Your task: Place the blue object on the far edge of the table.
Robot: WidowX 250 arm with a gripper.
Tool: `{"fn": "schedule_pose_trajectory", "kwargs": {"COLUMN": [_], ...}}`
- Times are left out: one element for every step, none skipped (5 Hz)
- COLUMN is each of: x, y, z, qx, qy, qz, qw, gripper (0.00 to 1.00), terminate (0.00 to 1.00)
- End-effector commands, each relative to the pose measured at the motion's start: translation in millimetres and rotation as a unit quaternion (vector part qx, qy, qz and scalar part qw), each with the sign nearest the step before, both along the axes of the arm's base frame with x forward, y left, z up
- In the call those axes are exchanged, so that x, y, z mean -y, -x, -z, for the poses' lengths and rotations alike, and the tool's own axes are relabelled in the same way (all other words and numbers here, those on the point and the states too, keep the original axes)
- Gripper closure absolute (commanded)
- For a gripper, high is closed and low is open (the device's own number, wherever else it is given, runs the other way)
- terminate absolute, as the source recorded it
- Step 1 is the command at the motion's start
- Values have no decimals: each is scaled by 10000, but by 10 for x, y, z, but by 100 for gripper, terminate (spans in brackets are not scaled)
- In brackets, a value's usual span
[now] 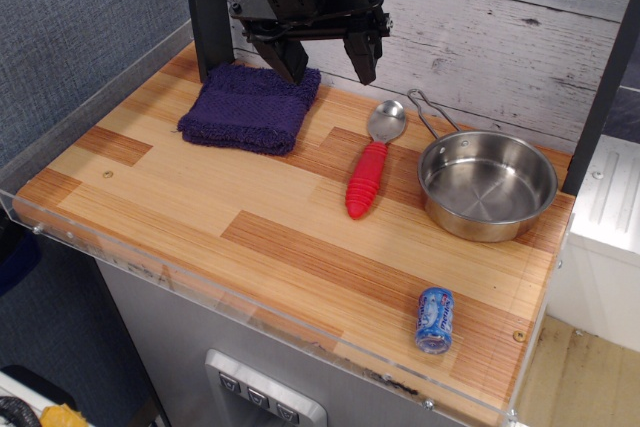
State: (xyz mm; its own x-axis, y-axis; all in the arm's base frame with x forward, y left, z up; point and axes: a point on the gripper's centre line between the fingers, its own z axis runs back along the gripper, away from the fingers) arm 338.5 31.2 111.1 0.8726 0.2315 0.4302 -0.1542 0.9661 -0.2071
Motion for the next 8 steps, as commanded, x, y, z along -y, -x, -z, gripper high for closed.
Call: {"fn": "schedule_pose_trajectory", "kwargs": {"x": [0, 180, 381, 623, 884, 1067, 1169, 1213], "y": [0, 148, 264, 388, 511, 638, 758, 827], "z": [0, 83, 158, 213, 336, 465, 580, 693], "qx": [0, -52, -59, -78, -120, -244, -410, -561], "qy": [0, 89, 129, 165, 184, 248, 274, 223], "qz": [0, -29, 41, 169, 261, 299, 356, 543], "qw": [10000, 9999, 9999, 9997, 9994, 9989, 9981, 9967], "gripper": [0, 0, 0, 0, 0, 0, 0, 0], "terminate": [0, 0, 0, 0, 0, 0, 0, 0]}}
